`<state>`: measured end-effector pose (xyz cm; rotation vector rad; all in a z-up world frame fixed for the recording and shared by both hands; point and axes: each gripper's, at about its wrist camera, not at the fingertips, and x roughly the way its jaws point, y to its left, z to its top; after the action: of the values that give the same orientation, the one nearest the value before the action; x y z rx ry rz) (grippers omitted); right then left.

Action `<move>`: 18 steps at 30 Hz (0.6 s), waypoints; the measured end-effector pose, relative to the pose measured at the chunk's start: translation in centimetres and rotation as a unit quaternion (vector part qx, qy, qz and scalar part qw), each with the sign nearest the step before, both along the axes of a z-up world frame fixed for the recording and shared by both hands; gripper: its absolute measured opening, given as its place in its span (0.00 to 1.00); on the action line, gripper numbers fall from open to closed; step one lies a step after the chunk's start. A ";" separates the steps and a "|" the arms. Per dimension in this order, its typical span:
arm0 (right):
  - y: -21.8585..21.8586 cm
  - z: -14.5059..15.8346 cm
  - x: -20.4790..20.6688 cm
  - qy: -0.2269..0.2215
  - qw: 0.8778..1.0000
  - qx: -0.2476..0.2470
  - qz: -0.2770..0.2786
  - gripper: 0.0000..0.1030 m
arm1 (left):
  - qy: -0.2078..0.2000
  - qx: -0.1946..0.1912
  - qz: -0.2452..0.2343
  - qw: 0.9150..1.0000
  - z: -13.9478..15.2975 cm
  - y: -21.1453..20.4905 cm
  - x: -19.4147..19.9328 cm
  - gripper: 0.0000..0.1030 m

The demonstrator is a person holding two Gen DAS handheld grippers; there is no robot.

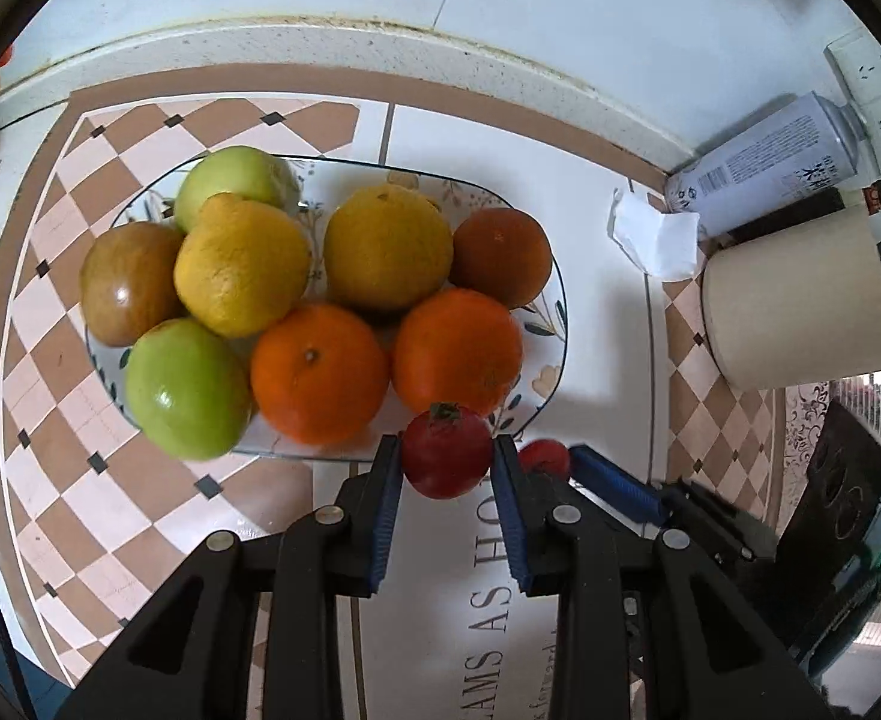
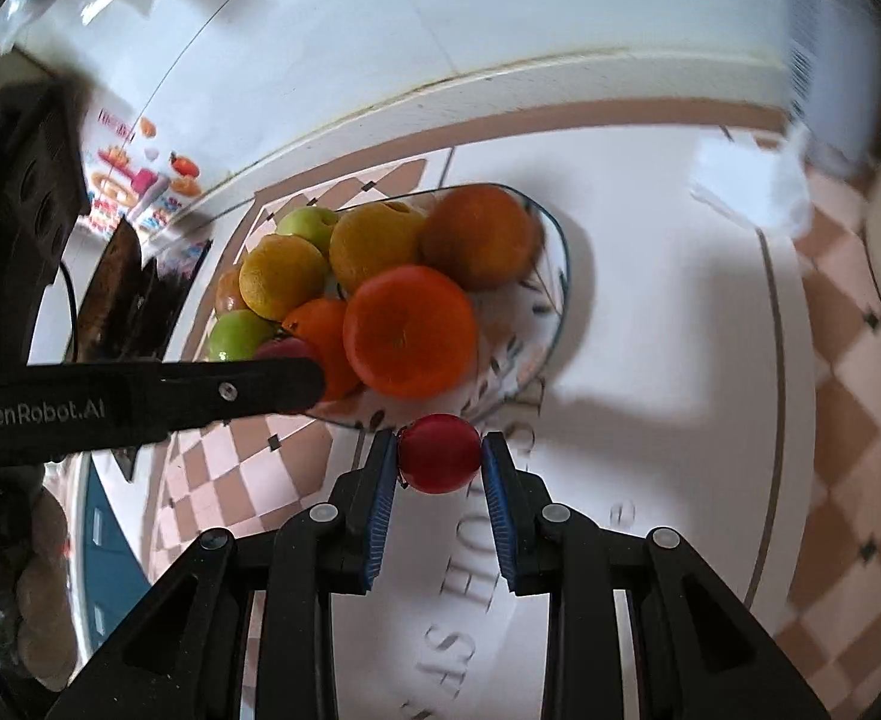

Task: Organize fruits
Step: 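Carry both red tomatoes to the plate edge with both tools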

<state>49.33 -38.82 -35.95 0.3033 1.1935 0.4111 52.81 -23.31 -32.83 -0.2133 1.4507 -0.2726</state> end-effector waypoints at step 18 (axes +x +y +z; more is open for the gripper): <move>1.2 -0.7 2.5 -0.029 0.996 -0.042 0.076 0.31 | 0.019 -0.015 -0.007 1.000 -1.6 -0.9 0.8 0.27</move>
<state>51.86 -37.66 -36.63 0.1280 1.1777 0.4974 53.58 -24.26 -34.46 -0.2338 1.4877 -0.3024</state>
